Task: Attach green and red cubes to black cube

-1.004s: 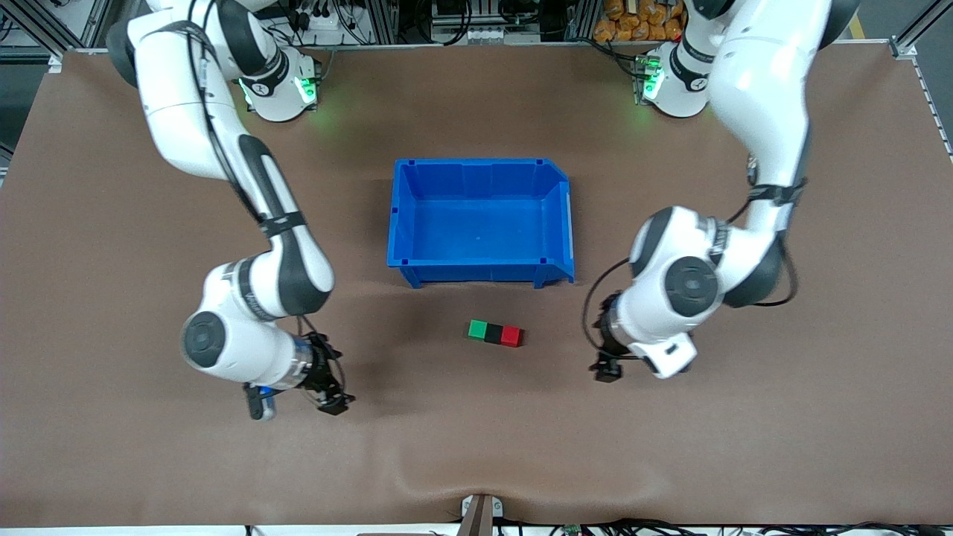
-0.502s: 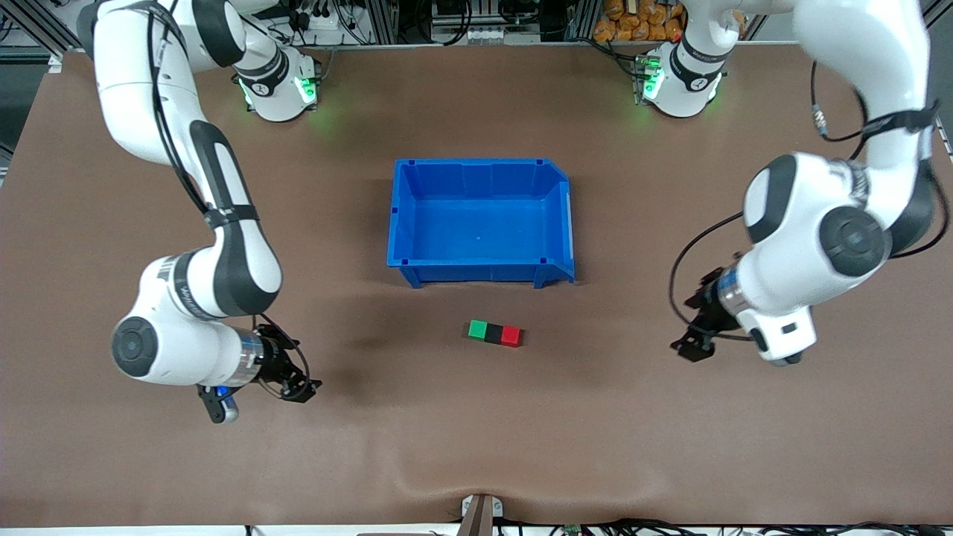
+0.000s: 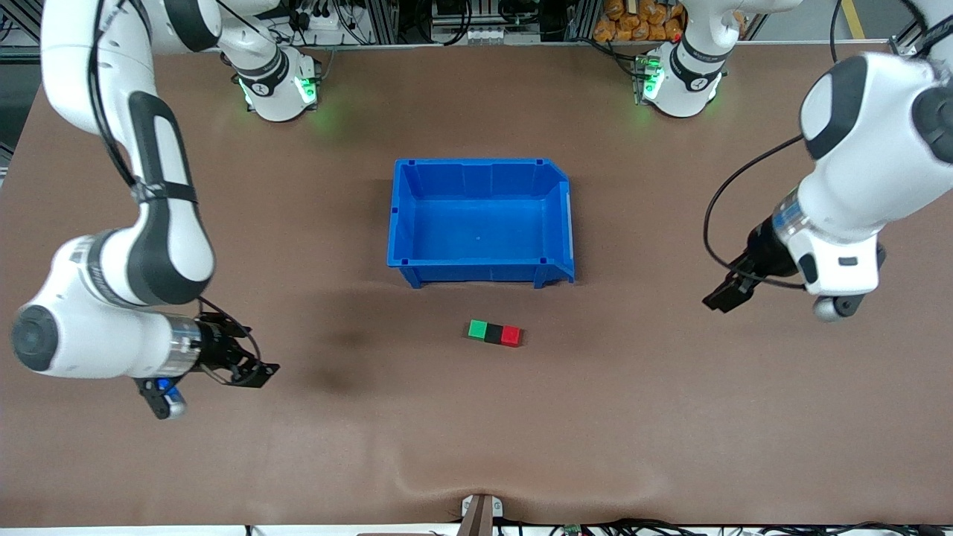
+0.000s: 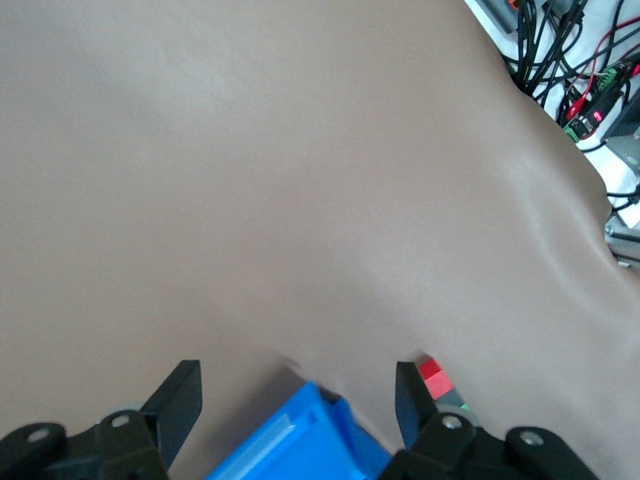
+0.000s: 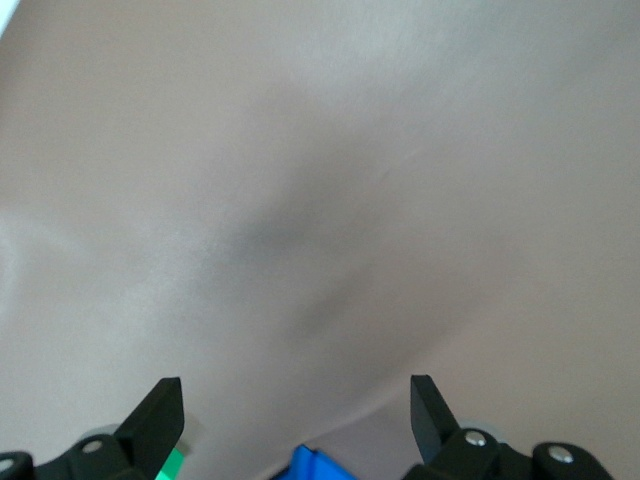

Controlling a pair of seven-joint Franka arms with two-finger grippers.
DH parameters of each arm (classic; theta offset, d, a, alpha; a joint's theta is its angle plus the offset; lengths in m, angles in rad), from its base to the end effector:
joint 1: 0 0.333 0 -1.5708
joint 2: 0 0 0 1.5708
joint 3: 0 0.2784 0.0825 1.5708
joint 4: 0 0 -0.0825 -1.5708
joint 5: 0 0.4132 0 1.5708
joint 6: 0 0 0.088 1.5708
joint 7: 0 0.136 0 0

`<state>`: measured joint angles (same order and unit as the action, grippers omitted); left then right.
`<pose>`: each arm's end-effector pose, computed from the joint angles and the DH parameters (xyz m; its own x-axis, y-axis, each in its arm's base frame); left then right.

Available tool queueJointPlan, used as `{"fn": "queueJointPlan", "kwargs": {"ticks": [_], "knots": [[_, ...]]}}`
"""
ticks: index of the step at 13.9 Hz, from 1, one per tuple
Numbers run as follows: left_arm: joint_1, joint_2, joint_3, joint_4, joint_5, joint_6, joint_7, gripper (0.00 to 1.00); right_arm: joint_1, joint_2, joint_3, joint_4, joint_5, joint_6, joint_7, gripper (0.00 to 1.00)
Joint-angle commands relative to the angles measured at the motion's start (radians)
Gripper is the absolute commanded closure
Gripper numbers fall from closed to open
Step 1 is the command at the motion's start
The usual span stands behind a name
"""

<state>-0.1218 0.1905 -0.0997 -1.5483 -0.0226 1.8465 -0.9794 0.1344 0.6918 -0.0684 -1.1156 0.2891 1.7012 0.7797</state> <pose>0.6412 -0.1429 0.4779 0.7196 0.6939 0.0262 0.6875 -0.7173 0.1128 0.7311 0.0954 0.3378 0.7154 -0.6553 -0.2424 -0.6892 -0.7188 -0.0910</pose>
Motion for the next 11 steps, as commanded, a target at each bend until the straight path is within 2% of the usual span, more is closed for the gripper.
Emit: {"fn": "queueJointPlan", "kwargs": {"ticks": [1, 4, 7, 9, 11], "knots": [[0.063, -0.074, -0.005, -0.039, -0.017, -0.068, 0.164, 0.14, -0.032, -0.069, 0.021, -0.033, -0.065, -0.063, -0.098, 0.0], [0.099, -0.117, 0.0, -0.041, -0.017, -0.138, 0.336, 0.14, -0.033, -0.112, 0.021, -0.035, -0.152, -0.133, -0.222, 0.0], [0.102, -0.144, 0.003, -0.041, -0.017, -0.18, 0.467, 0.14, -0.051, -0.162, 0.021, -0.038, -0.154, -0.205, -0.272, 0.0], [0.103, -0.151, 0.006, -0.039, -0.014, -0.211, 0.574, 0.14, -0.061, -0.201, 0.019, -0.038, -0.16, -0.258, -0.388, 0.0], [0.102, -0.169, 0.035, -0.038, -0.005, -0.228, 0.684, 0.14, -0.085, -0.231, 0.021, -0.038, -0.166, -0.288, -0.462, 0.0]]}}
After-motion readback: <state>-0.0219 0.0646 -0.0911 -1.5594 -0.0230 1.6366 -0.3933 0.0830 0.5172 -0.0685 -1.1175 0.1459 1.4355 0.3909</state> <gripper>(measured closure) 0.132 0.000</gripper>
